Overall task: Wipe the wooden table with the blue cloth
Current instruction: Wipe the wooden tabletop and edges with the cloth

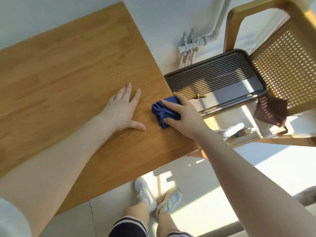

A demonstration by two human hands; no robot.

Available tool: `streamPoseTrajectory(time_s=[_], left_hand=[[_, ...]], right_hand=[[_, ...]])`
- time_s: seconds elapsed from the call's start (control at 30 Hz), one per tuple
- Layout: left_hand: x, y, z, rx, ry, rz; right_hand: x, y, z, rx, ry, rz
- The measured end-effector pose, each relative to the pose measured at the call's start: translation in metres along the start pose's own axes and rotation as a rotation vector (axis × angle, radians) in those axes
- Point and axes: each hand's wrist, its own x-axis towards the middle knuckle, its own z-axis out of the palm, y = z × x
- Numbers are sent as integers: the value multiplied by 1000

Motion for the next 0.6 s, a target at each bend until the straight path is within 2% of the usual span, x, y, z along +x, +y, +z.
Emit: streamPoseTrajectory(time_s=[0.1,0.2,0.33,0.5,0.6], left_hand=[[-2,1,0,-7,23,3],[-4,-1,-1,6,49,18],[-2,0,-2,11,45,23],[2,-1,-4,41,44,38],[0,-1,-4,27,35,49]], right_hand=[[31,-5,-1,26,10,-2],[8,0,3,47,27,-6],[-17,0,7,-51,28,18],[52,-15,1,-65,36,34],[78,-20,3,-242,30,69]])
